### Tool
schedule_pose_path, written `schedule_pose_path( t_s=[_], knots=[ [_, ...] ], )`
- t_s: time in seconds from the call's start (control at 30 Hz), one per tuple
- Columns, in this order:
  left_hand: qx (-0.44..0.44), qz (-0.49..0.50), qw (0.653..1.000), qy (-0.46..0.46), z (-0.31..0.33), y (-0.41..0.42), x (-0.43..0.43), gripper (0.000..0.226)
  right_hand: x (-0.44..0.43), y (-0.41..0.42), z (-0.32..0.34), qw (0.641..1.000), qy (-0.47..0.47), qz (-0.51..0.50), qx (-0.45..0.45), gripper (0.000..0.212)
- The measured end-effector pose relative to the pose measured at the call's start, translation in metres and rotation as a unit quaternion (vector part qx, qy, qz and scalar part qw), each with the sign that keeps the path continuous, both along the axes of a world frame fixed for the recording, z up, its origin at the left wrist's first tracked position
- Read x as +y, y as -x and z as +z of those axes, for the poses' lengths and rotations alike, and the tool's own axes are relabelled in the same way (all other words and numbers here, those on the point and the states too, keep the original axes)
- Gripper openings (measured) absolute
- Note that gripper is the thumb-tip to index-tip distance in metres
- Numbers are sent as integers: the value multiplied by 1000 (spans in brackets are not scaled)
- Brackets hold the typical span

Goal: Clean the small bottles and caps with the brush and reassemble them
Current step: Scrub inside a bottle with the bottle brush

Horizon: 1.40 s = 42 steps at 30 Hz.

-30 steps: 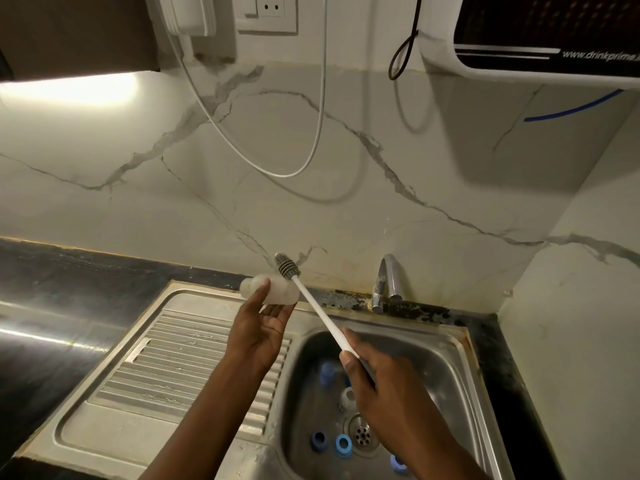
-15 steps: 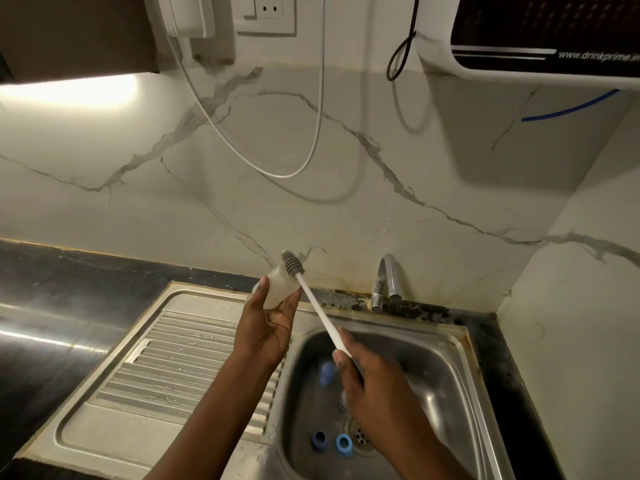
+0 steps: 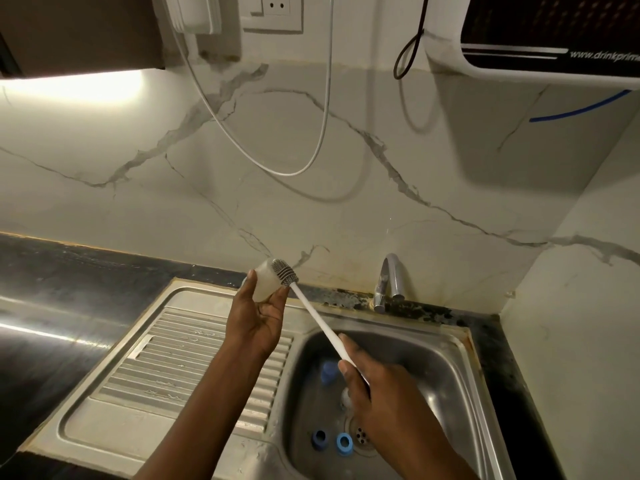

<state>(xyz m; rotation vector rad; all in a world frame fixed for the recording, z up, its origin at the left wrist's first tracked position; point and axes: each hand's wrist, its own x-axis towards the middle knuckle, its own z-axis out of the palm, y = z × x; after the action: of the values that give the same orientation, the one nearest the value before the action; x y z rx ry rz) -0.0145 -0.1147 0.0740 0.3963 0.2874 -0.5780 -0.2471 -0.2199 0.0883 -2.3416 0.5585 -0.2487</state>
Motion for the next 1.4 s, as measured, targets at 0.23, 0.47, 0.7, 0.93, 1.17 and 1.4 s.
schedule_pose_path(
  t_s=[0.23,0.47,0.7,0.93,1.17,1.4],
  knots=[
    [18,-54,998,6,3,34,-12,49,-12,-8,8,1000,-9,-21,-10,47],
    [30,-40,998,-24,8,24,-15,41,-4,-15,14,999,11,11,-36,50],
    [21,-9,999,-38,12,-3,-3,54,-4,5,13,1000,-6,3,-6,49],
    [3,-69,998,-1,14,24,-7,48,-13,4,15,1000,-7,-14,-1,47],
    [2,-71,997,13,17,26,-10,48,1,-1,22,1000,2,8,-24,53],
    [-2,-57,998,-10,22,5,3,49,1,14,13,1000,23,5,18,52]
  ],
)
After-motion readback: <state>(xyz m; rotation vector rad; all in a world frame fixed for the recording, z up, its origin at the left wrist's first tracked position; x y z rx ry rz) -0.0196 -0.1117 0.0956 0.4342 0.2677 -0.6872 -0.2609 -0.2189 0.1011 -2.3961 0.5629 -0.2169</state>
